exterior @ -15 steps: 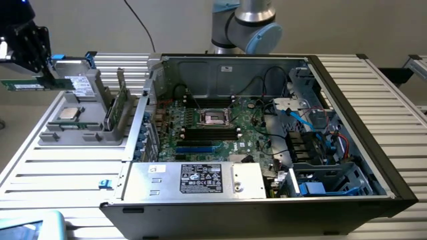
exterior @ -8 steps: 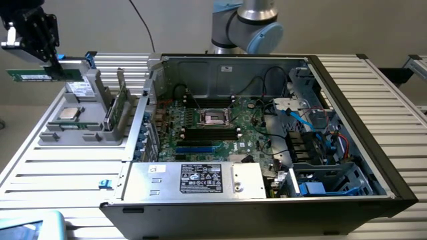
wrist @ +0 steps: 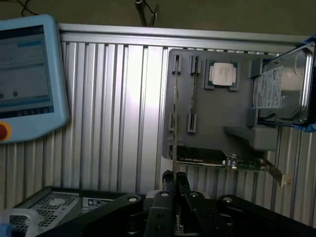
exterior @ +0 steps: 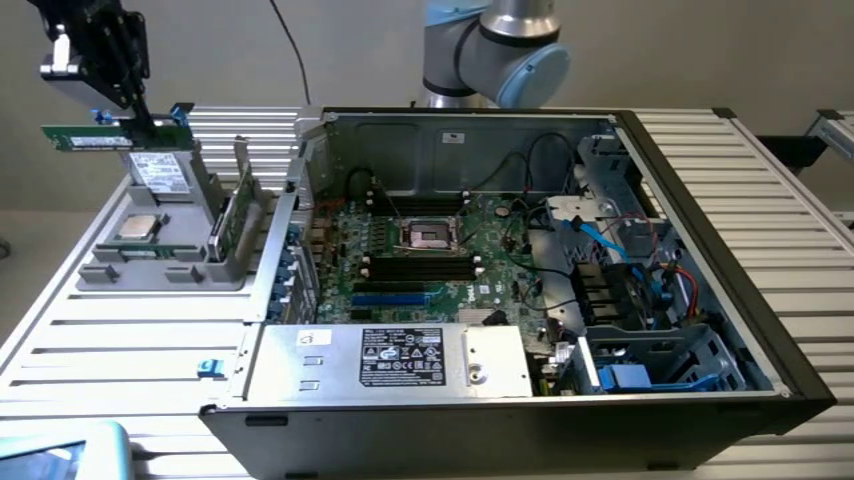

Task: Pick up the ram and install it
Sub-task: 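Pick up the ram and move it above insertion slot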

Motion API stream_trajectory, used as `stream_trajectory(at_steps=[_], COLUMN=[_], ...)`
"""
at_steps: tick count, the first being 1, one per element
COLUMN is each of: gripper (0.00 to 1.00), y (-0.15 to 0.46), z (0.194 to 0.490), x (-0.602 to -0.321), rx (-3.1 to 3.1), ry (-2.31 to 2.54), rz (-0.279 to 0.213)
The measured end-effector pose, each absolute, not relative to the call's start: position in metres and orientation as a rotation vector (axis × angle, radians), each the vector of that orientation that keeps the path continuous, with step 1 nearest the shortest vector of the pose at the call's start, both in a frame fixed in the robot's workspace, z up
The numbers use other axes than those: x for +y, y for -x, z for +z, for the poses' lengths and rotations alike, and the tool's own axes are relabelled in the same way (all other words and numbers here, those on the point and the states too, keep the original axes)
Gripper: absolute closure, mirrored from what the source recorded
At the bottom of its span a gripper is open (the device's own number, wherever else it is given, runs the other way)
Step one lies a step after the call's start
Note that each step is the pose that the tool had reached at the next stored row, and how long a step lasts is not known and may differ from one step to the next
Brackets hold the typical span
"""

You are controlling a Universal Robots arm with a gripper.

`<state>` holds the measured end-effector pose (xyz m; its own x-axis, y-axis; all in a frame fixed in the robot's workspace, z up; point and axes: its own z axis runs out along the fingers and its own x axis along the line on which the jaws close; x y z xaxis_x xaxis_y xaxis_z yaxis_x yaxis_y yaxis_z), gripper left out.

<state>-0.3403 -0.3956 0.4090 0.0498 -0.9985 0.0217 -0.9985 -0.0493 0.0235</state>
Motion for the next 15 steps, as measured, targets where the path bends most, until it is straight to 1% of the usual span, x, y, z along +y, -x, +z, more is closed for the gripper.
stream_trajectory(at_steps=[15], gripper=[0.86], y=[0.272], z=[0.416], x=[-0.396], rx=[-2.143], ry=[-2.252], rz=[-0.002])
